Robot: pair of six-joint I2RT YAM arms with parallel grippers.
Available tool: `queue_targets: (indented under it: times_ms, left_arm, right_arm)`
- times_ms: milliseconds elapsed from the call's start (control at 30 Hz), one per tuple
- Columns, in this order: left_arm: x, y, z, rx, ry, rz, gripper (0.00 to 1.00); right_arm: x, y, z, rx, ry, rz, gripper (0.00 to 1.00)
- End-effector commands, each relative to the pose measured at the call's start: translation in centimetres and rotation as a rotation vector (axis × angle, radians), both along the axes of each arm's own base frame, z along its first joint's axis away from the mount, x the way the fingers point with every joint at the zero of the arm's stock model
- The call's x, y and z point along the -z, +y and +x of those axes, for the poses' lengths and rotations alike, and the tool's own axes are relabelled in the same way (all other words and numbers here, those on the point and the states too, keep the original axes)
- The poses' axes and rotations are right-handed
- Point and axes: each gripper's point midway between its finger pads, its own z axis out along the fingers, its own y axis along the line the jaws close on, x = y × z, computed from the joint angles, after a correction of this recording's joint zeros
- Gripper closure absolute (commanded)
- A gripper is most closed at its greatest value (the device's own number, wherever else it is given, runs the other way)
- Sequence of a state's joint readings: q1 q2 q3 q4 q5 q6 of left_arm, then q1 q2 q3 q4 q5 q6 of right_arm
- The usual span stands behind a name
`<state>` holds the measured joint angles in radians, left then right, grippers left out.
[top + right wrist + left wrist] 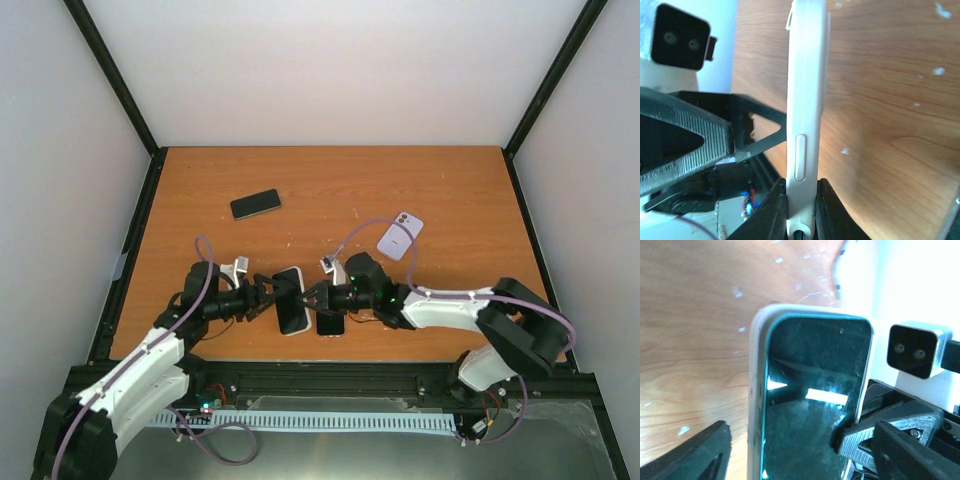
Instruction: Put the phone into the phone case
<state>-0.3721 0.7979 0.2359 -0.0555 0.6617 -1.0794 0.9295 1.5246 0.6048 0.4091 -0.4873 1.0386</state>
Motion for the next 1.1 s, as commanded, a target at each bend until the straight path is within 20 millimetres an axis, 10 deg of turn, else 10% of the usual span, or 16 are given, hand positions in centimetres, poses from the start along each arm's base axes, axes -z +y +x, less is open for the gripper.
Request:
queue_targets:
  times_ms: [0,400,1067]
  left_arm:
    - [-6.1,-1.1,-0.4,0.077,-0.172,-0.098,0.14]
    - [-17.2,-1.9,-4.2,0.239,-0.542,-0.401,0.2]
    - [-18.4,-1.2,-3.9,0.163,-0.553,-0.488,0.83]
  right_arm:
    - [-6.8,-0.1,-1.2,-0.086,-0.154,0.196,0.96]
    - [-15.9,-2.3,-5.7,-0.221,-0.235,0.52,0.96]
    - [-16.5,-3.3,-6.6,-0.23,-0.217,0.577,0.95]
